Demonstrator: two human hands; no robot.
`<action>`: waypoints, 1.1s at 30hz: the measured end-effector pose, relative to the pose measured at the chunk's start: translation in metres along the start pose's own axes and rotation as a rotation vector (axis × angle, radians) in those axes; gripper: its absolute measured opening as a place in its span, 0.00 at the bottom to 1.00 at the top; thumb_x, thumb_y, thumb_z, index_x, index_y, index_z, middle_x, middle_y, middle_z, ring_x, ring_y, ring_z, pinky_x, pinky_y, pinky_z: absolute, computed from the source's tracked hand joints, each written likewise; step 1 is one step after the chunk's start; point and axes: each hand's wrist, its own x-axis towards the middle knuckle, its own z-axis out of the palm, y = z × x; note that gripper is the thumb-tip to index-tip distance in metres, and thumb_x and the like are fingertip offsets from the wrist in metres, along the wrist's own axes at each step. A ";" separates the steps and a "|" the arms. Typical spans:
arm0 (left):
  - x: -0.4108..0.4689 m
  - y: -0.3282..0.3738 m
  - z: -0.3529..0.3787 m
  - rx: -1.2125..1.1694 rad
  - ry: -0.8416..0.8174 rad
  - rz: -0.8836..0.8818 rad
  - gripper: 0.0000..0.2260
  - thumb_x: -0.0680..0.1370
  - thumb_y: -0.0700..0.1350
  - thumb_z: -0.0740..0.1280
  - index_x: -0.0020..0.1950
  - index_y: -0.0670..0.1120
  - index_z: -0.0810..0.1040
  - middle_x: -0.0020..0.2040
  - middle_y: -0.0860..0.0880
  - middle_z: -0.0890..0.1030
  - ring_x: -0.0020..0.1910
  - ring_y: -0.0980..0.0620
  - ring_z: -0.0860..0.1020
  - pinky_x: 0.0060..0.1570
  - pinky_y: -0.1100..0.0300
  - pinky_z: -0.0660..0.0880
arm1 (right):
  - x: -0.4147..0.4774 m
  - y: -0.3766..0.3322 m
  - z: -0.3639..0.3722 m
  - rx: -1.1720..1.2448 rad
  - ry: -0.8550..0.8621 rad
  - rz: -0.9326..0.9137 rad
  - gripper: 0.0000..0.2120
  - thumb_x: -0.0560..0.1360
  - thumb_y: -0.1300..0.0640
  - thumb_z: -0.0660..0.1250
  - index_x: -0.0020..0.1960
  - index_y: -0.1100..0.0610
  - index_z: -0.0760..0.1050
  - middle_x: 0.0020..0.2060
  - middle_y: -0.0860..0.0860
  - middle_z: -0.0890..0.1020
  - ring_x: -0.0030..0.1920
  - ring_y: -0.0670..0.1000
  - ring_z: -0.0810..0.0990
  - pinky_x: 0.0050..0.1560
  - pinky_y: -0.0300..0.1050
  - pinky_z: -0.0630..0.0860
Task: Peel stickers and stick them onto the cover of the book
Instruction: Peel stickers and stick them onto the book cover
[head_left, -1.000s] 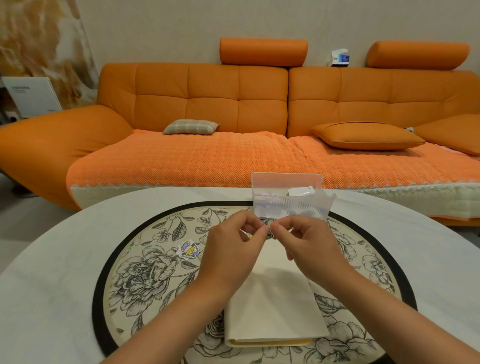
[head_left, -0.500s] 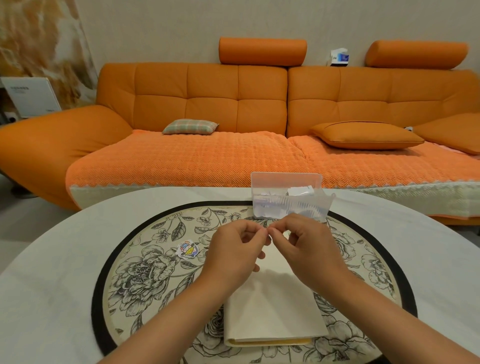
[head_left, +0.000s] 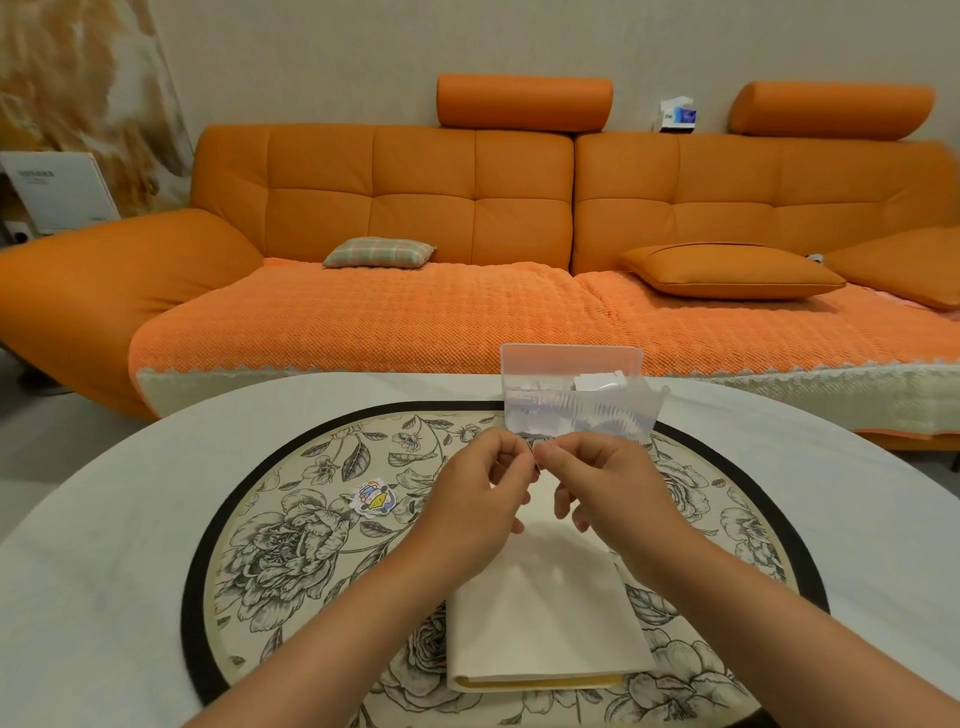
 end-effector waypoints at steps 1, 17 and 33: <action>0.000 0.001 0.000 -0.012 0.002 -0.008 0.05 0.81 0.44 0.65 0.45 0.48 0.78 0.42 0.51 0.81 0.40 0.55 0.80 0.36 0.56 0.81 | 0.000 0.000 0.001 -0.027 0.004 -0.008 0.08 0.77 0.55 0.70 0.41 0.55 0.84 0.32 0.49 0.83 0.29 0.48 0.77 0.30 0.44 0.70; 0.007 0.004 -0.009 0.118 -0.008 -0.065 0.06 0.80 0.45 0.65 0.46 0.45 0.79 0.44 0.48 0.82 0.36 0.56 0.80 0.34 0.52 0.80 | 0.006 0.007 0.002 -0.104 0.056 -0.038 0.08 0.79 0.53 0.68 0.43 0.54 0.82 0.27 0.52 0.79 0.27 0.47 0.75 0.32 0.44 0.71; 0.031 -0.004 -0.040 0.238 0.044 -0.102 0.10 0.80 0.45 0.62 0.41 0.47 0.77 0.40 0.48 0.83 0.32 0.54 0.77 0.36 0.57 0.73 | 0.109 -0.006 -0.029 -0.859 0.409 -0.324 0.08 0.80 0.49 0.67 0.49 0.51 0.83 0.36 0.46 0.84 0.36 0.49 0.80 0.34 0.44 0.75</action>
